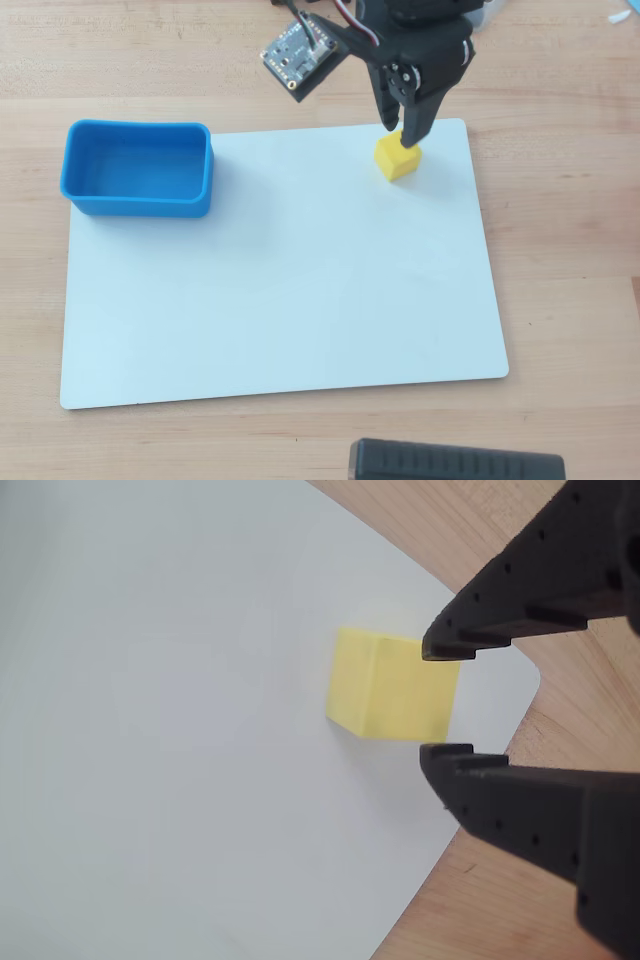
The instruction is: Pick up yellow cube and drop it in the blue rectangular bin
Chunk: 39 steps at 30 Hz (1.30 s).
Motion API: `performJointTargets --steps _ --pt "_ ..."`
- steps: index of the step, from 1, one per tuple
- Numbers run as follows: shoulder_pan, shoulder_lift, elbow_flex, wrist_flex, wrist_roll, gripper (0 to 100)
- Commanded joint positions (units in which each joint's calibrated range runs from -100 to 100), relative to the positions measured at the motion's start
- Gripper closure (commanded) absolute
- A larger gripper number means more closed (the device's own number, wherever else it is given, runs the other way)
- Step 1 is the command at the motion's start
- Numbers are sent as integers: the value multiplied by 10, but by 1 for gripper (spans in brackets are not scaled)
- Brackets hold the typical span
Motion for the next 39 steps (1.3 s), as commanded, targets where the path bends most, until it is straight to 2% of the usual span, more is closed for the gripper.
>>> performJointTargets --steps 1,5,30,32,36,39 --pt "-9 -2 -79 9 -14 80" --pt "-11 25 -80 24 -16 77" --pt "-11 141 -106 -17 -16 78" --pt "-14 150 -114 -17 -14 81" --pt "-15 170 -128 -17 -13 94" --pt "-14 172 -134 -17 -15 95"
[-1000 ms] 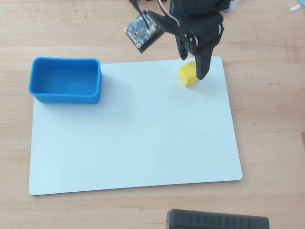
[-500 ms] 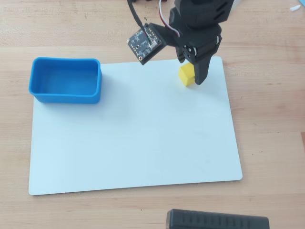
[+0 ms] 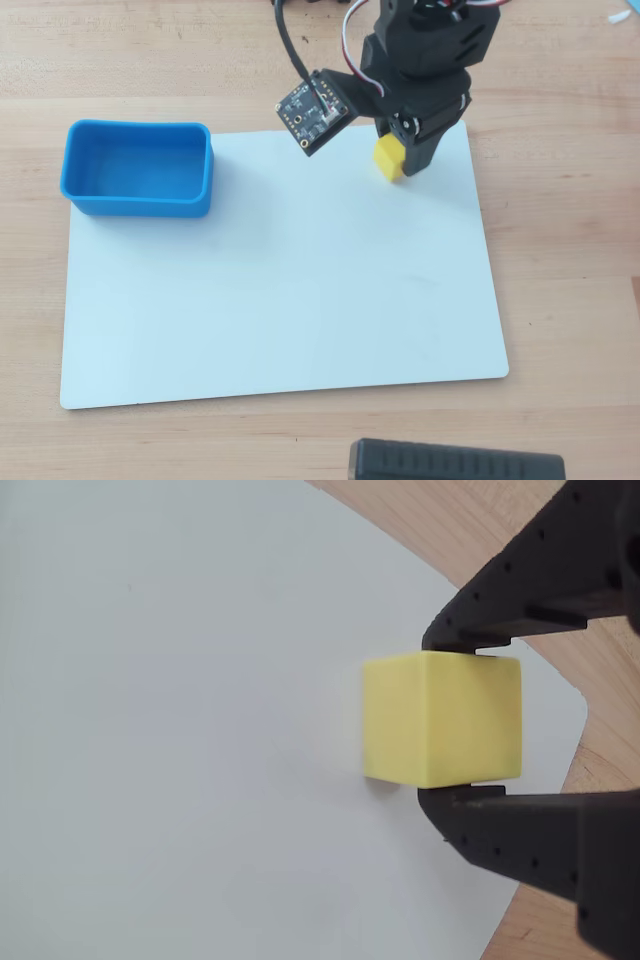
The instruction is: Pick up yellow cube and drop it in the blue rectangular bin
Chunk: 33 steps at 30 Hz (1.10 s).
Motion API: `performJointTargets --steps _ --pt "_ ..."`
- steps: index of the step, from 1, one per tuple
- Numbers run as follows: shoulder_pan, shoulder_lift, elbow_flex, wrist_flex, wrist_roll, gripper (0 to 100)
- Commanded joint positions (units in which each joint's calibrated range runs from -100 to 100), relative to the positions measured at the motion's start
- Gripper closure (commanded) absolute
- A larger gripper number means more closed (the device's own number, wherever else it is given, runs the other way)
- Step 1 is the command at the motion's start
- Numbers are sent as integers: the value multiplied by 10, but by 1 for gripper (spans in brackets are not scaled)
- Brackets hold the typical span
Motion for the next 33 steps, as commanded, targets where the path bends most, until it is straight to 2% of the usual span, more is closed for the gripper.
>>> performJointTargets --steps 1,9,17,26,33 --pt "-4 -4 -78 -9 -5 96" --pt "4 -39 -104 28 -6 96" --pt "77 -97 -228 147 -6 96" --pt "237 -109 -361 224 -4 96" --pt "394 -84 -375 220 1 96"
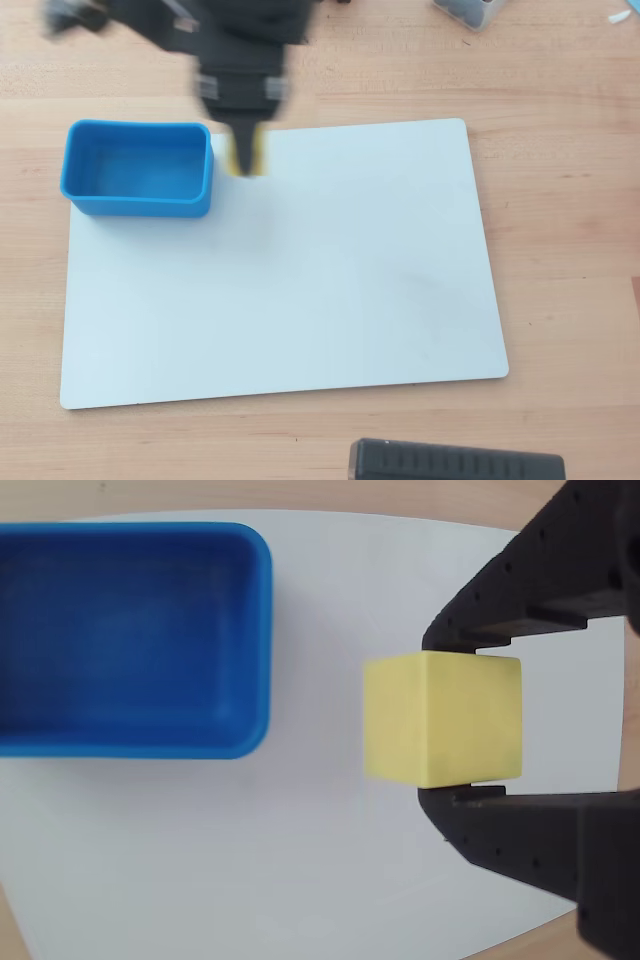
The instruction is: Pick up yellow cube and drop it in the blue rectangular bin
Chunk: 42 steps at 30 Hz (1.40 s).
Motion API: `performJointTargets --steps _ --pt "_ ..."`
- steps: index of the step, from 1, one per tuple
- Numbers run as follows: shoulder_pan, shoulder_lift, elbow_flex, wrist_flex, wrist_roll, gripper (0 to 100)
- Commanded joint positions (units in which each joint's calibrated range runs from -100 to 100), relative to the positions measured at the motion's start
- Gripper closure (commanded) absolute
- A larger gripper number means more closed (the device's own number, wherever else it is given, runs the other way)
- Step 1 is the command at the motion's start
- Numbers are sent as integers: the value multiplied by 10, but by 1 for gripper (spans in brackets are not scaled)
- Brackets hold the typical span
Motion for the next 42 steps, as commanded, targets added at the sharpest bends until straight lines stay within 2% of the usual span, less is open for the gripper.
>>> performJointTargets --steps 1,7,16,21,27,30,37,42 --pt "125 -58 -91 -1 2 96" --pt "196 -18 -82 -31 11 96" --pt "218 55 -59 -88 12 95" --pt "213 63 -63 -92 12 85" --pt "202 55 -63 -87 12 83" --pt "180 21 -54 -83 9 83" --pt "59 -125 20 -61 -2 84" --pt "-28 -259 117 -66 -3 93"
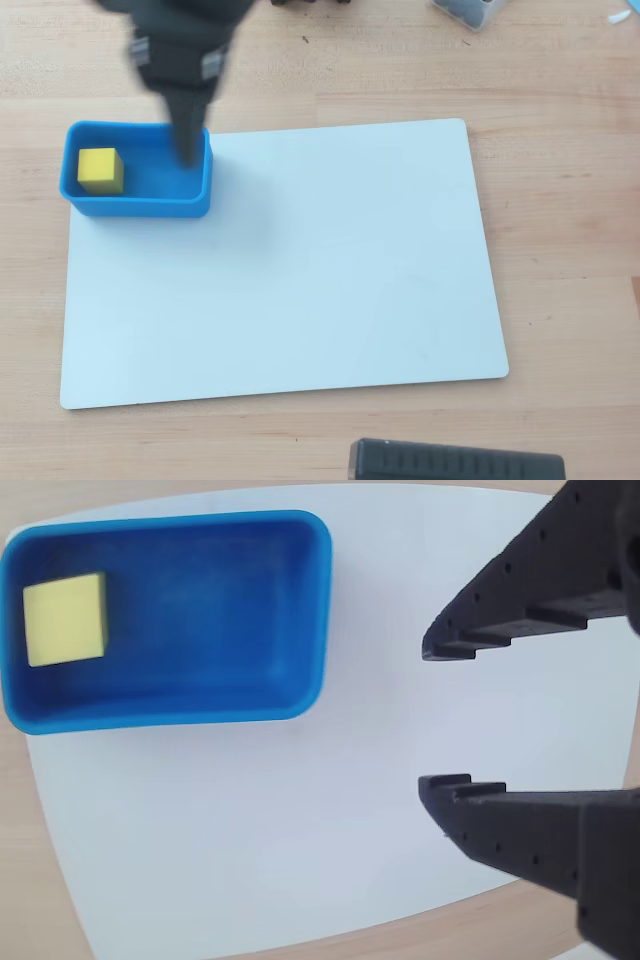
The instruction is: Pick up yellow cube and drop it in the blue rectangular bin
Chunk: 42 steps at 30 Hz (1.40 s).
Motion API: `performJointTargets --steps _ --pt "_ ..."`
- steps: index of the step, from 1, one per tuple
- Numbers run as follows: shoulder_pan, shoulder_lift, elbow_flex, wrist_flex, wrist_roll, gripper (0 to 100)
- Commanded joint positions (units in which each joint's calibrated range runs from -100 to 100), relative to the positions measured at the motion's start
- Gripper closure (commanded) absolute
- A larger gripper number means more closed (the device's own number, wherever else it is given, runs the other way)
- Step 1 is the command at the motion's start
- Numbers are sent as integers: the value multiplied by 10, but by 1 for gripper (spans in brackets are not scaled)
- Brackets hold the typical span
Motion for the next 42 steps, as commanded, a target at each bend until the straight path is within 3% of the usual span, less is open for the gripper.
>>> performJointTargets --steps 1,11,22,28,42 --pt "-93 -202 67 1 -7 95" --pt "-137 -489 379 -121 -5 100" --pt "-143 -660 633 -261 -4 100" --pt "-145 -804 775 -275 -4 100" --pt "-134 -875 826 -256 -4 100"
